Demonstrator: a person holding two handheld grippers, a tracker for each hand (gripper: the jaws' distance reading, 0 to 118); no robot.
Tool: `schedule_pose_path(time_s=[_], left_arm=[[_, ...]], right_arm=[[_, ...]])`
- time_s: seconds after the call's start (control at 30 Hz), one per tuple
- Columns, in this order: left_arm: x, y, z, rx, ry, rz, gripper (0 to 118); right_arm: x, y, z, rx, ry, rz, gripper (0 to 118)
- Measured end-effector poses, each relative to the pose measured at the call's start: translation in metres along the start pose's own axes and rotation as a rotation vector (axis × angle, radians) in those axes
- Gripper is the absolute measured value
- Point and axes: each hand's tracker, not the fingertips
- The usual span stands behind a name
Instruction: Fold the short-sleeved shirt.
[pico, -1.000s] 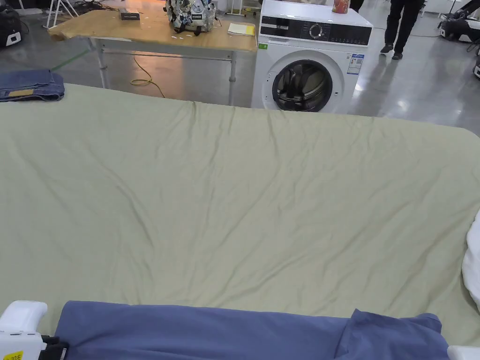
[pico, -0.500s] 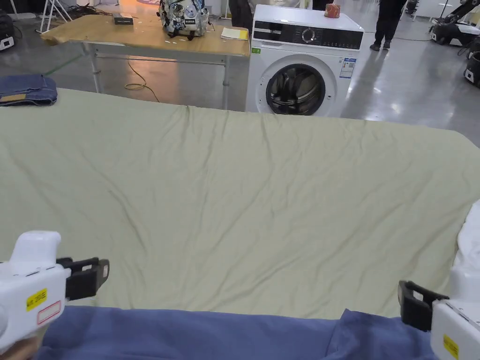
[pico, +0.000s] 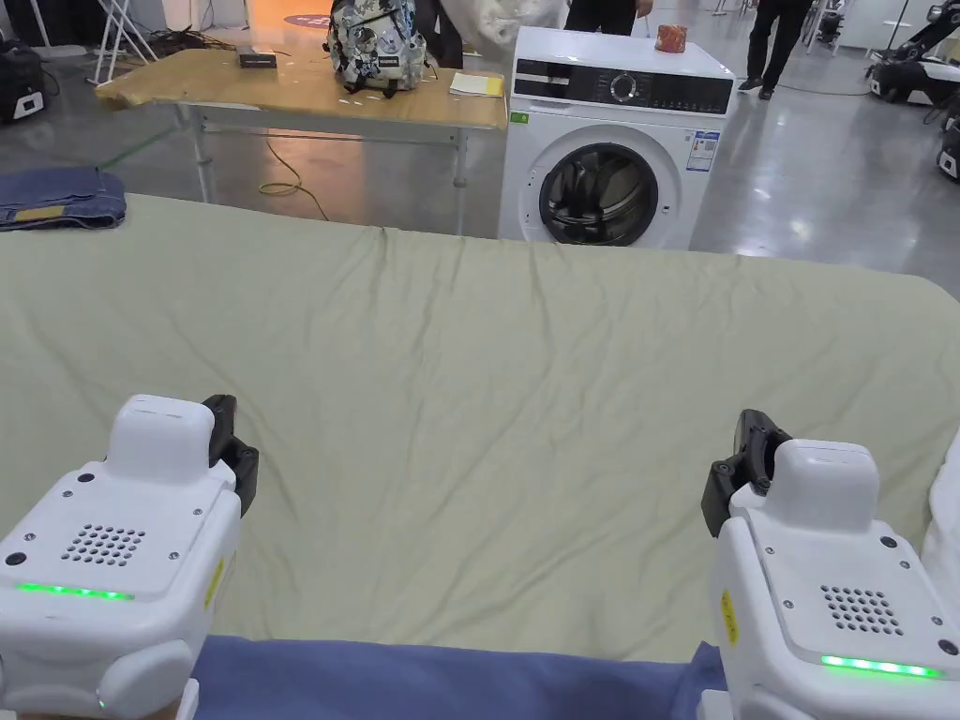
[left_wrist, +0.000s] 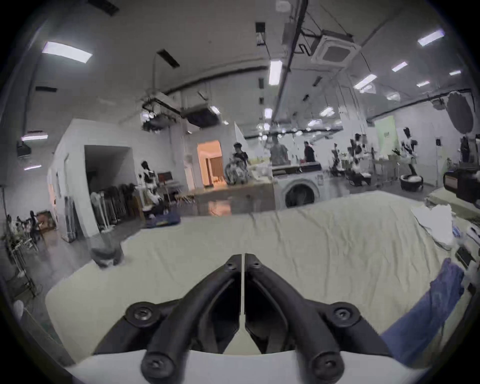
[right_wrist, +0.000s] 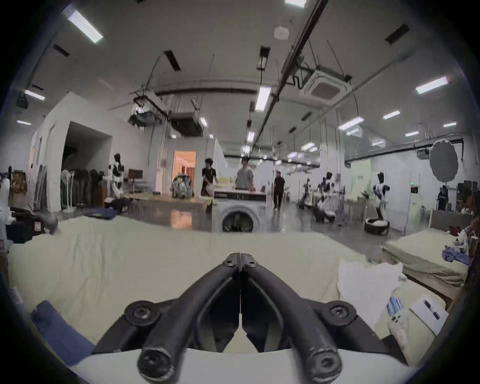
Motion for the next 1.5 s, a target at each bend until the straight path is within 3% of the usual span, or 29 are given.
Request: schedule_pose_path(time_s=[0.23,0.43,0.7,0.73,0.8,0.83,0.87,1.03,1.23,1.3,1.33,1.43,1.5], left_arm=[[-0.030,0.008,-0.001,-0.062,-0.076,0.114,0],[-0.113,-0.019,-0.016,-0.412,-0.280,0.388,0],[-0.206,-0.106,-0.043,-0.815,-0.590,0.661,0],[-0.202,-0.109,-0.035,-0.837,-0.589,0.685,12],[-0.208,-0.127,-0.036,-0.880,-0.624,0.740,62],[-0.209,-0.133,-0.037,-0.890,-0.605,0.734,75],[-0.203,-0.133,-0.032,-0.895,-0.619,0.741,77],[-0.221,-0.176,-0.052,-0.918,-0.656,0.869,77],[-0.190,-0.206,-0.061,-0.967,-0.845,1.086,77],[-0.178,-0.210,-0.066,-0.966,-0.861,1.086,76],[-0.172,-0.208,-0.066,-0.952,-0.849,1.071,70],[-0.151,-0.204,-0.068,-0.993,-0.771,0.908,19],[-0.148,-0.202,-0.063,-0.976,-0.762,0.914,12]], right_arm=[[-0.011,0.007,-0.006,-0.006,0.034,-0.015,0],[-0.010,0.002,-0.011,-0.032,0.061,0.012,0],[-0.009,-0.012,-0.016,-0.089,0.076,0.037,0],[-0.008,-0.014,-0.017,-0.096,0.077,0.037,0],[-0.008,-0.017,-0.018,-0.112,0.081,0.038,0],[-0.008,-0.019,-0.018,-0.119,0.082,0.036,0],[-0.007,-0.020,-0.018,-0.124,0.087,0.035,0],[-0.007,-0.024,-0.017,-0.145,0.092,0.037,0],[-0.007,-0.025,-0.015,-0.151,0.101,0.044,0],[-0.007,-0.025,-0.014,-0.148,0.103,0.051,0],[-0.008,-0.025,-0.013,-0.148,0.102,0.054,0],[-0.008,-0.026,-0.015,-0.162,0.108,0.049,0],[-0.007,-0.027,-0.015,-0.169,0.110,0.051,0]])
